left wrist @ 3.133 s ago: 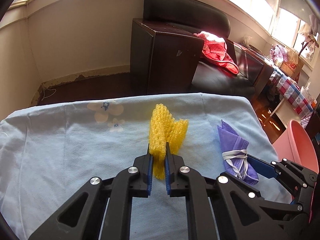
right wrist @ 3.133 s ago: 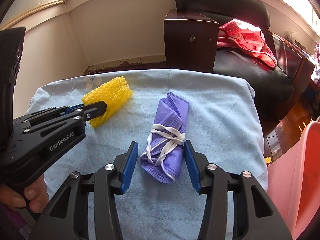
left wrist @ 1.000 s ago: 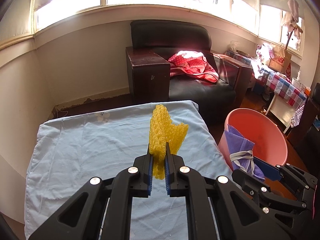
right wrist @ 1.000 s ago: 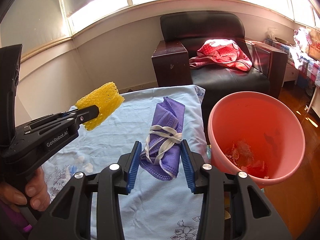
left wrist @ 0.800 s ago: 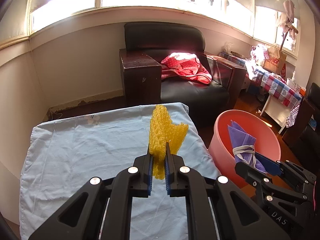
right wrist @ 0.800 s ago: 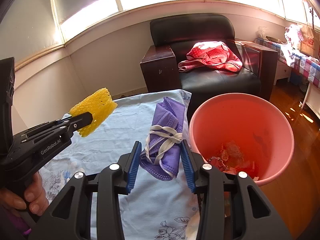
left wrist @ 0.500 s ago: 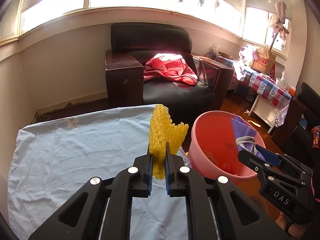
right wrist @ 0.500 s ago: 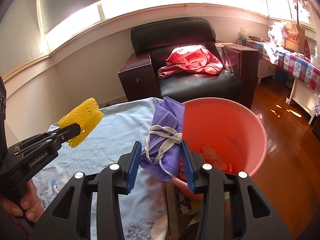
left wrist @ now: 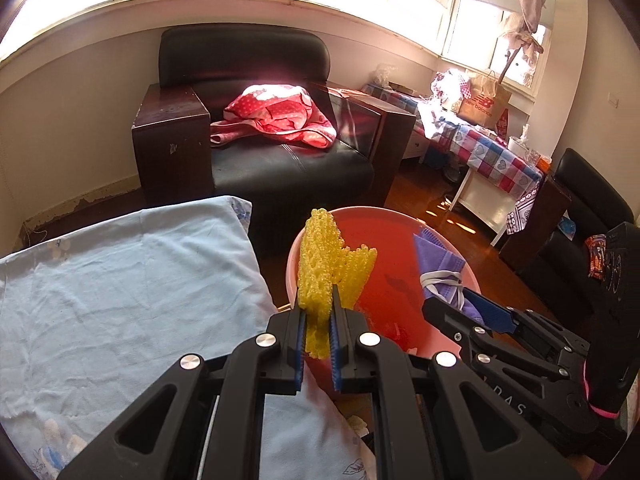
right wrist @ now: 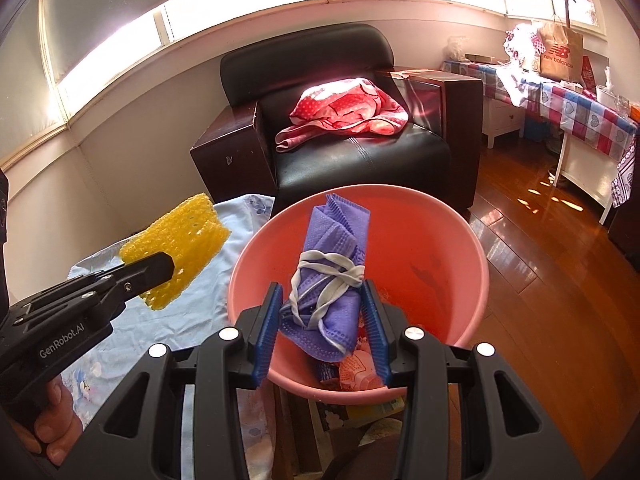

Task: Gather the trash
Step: 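Carry the yellow mesh and purple mask over the bucket and release both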

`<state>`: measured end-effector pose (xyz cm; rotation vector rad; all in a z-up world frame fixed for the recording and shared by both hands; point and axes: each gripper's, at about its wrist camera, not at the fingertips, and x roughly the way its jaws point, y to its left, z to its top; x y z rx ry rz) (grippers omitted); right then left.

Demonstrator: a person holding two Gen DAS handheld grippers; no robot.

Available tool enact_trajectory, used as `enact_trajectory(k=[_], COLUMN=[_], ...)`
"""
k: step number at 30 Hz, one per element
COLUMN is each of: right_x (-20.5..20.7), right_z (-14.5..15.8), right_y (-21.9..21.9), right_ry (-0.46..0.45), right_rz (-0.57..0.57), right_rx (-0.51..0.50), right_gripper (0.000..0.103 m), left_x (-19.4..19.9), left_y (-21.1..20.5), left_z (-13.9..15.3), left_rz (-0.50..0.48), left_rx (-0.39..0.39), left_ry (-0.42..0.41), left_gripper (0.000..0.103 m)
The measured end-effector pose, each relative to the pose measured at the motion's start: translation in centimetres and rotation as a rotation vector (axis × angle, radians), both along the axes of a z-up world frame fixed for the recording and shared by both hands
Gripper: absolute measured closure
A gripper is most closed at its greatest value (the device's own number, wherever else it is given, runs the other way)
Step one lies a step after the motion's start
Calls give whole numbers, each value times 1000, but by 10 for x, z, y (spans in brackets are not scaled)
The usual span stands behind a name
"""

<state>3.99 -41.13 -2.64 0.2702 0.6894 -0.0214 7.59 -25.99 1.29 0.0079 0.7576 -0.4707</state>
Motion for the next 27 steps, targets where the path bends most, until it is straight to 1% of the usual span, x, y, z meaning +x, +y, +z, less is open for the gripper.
enact_trajectory(k=[5,10,15,17,19,20,21,25,27], right_x=[5,7,10,12,13,13,13,13,12], right_z=[-6,-12,-18,-19,-20,-21,-21,-21,-21], right_y=[-6,-12,-20,-23,-25,-26,-26,-26,-27], right_ry=[18,44,65,70,73,73,74,75,75], right_rz=[-16,-30,-56,-63,-69,-70,-71,-72,-75], right_rx=[-1,10,40,50,54,53,52,52,53], right_gripper=[62,62,62,62,62,62,61,61,61], left_x=[10,19,20,21,21,21,20,18,17], left_y=[-20,-31,-31,-30,-31,-31,-30,-30,-29], left_z=[-11,-21,-25,-26,-29,-29,-30,-29,-28], left_rz=[-42,-59,-58,-61,-60,-60,-58,-61,-60], left_rx=[-12,-10,-12,-15,-15,-15,-16,-30,-36], left_ry=[46,82,87,90,87,87,85,85,84], left_gripper=[94,94,92,88,81,72,67,64,60])
